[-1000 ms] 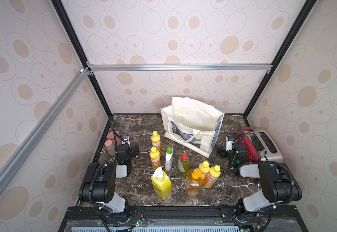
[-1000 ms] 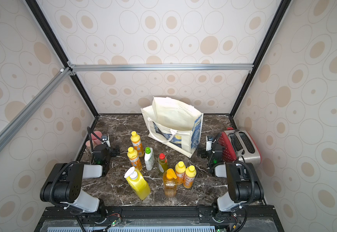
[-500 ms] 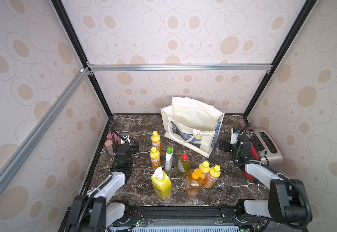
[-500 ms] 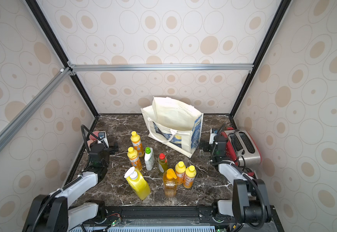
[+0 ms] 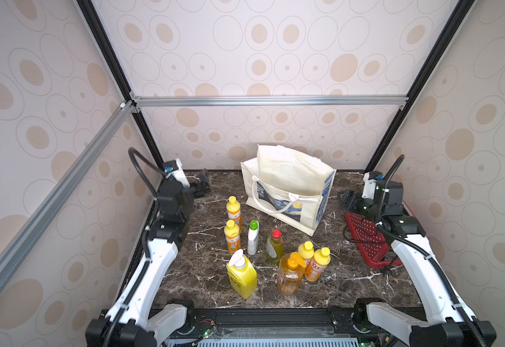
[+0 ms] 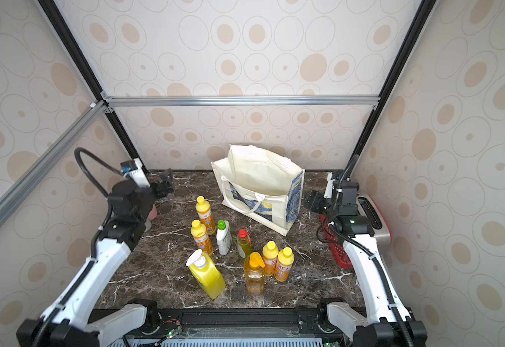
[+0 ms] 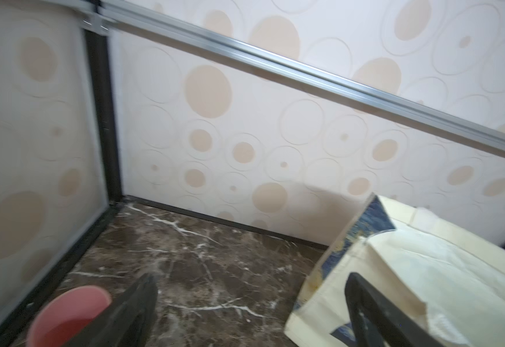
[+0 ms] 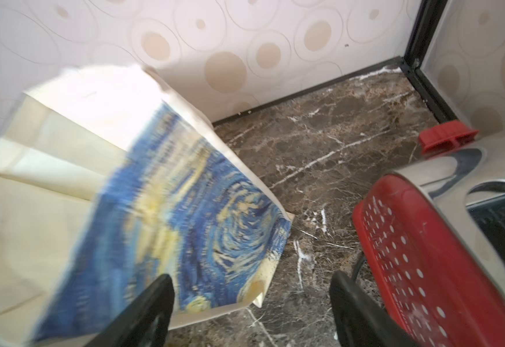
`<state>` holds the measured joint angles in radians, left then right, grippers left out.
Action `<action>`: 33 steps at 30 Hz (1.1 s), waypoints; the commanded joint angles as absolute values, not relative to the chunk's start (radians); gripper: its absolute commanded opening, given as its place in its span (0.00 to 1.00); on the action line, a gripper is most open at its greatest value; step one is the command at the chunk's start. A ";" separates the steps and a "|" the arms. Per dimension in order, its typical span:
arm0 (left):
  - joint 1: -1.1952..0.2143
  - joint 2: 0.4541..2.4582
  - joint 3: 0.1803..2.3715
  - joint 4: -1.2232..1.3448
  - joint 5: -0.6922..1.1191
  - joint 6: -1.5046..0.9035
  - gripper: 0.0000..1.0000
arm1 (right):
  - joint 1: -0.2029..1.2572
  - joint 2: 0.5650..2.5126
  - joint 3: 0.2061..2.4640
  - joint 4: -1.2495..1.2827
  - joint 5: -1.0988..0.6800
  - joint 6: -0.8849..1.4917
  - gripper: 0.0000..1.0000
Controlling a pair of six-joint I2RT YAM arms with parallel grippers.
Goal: Pack dish soap into the shopping bag
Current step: Adjust the shopping bag at the center of the board.
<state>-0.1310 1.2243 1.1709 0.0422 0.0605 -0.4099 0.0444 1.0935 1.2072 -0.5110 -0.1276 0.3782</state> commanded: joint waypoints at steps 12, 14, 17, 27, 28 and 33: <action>-0.143 1.799 1.929 -0.273 0.566 -0.275 0.93 | 0.251 1.451 1.750 -0.783 -0.011 0.445 0.82; -0.152 1.891 2.049 -0.345 0.583 -0.217 0.93 | 0.268 1.462 1.741 -0.782 0.021 0.424 0.86; -0.175 2.041 2.258 -0.488 0.583 -0.150 0.92 | 0.275 1.440 1.667 -0.735 0.089 0.420 0.87; -0.248 2.158 2.302 -0.497 0.547 -0.075 0.94 | 0.325 1.474 1.614 -0.678 0.180 0.388 0.82; -0.255 2.166 2.311 -0.505 0.551 -0.072 0.93 | 0.325 1.480 1.613 -0.679 0.185 0.387 0.81; -0.285 2.182 2.326 -0.558 0.526 -0.041 0.90 | 0.325 1.495 1.603 -0.683 0.196 0.379 0.81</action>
